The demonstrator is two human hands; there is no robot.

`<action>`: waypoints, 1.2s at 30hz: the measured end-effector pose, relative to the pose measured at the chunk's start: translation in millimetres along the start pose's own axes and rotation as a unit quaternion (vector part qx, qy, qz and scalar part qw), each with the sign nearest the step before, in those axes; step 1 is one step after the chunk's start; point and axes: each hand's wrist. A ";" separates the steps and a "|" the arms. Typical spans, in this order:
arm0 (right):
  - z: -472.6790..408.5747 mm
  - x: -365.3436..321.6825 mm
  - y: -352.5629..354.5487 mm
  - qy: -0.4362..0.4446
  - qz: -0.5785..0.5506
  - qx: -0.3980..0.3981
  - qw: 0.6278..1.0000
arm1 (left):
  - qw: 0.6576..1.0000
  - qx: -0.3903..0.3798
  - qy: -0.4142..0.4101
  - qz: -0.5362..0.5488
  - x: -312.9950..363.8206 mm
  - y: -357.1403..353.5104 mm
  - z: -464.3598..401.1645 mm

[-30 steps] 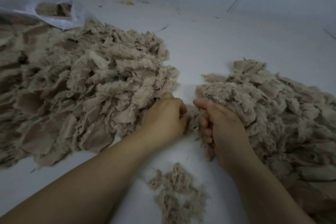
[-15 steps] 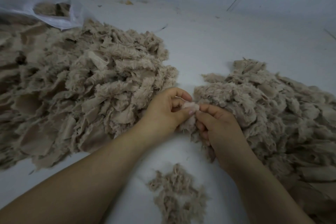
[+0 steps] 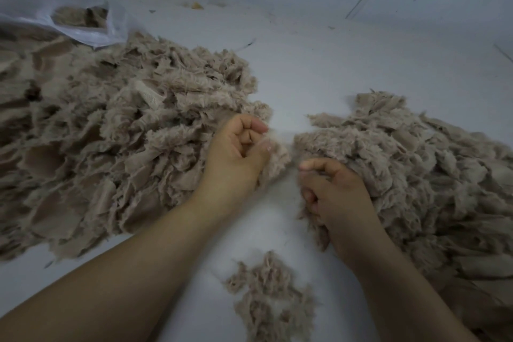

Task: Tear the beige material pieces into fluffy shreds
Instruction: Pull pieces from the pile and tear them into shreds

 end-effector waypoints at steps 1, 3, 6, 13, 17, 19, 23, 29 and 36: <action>0.8 -0.3 -0.2 0.005 0.005 -0.006 1.000 | 0.998 -0.023 -0.033 -0.044 0.4 -2.1 3.2; 3.2 -0.5 0.0 0.019 0.014 -0.026 0.999 | 0.978 -0.082 -0.130 -0.142 0.7 -6.8 10.1; 8.2 -2.0 -1.3 0.048 0.029 -0.043 0.998 | 0.926 -0.168 -0.238 -0.240 1.1 -9.9 15.3; 8.6 -2.0 -2.8 0.044 0.041 -0.019 0.998 | 0.988 -0.119 -0.086 -0.051 10.2 -11.8 15.5; 9.3 -3.7 -2.4 0.031 0.037 -0.033 0.998 | 0.994 -0.092 0.062 -0.002 11.6 -7.7 6.8; 11.2 -4.9 -1.9 0.020 0.047 -0.043 0.998 | 0.985 -0.147 0.090 0.004 10.5 -7.7 5.2; 10.0 -5.4 -2.1 -0.001 0.055 -0.046 0.997 | 0.986 -0.116 0.115 0.021 4.5 -6.9 4.9; 4.8 -2.4 -0.7 -0.003 0.008 -0.042 0.999 | 0.976 -0.030 0.197 0.087 4.3 -6.5 2.3; 6.1 1.1 0.3 0.049 0.052 -0.056 0.996 | 0.978 -0.137 0.144 0.068 5.6 -6.4 5.4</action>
Point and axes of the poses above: each hand's wrist, its own z-axis away from the middle knuckle, its own y-axis out of the back of the hand, x = y × z, and after that the axes turned 15 degrees about -y, right-handed
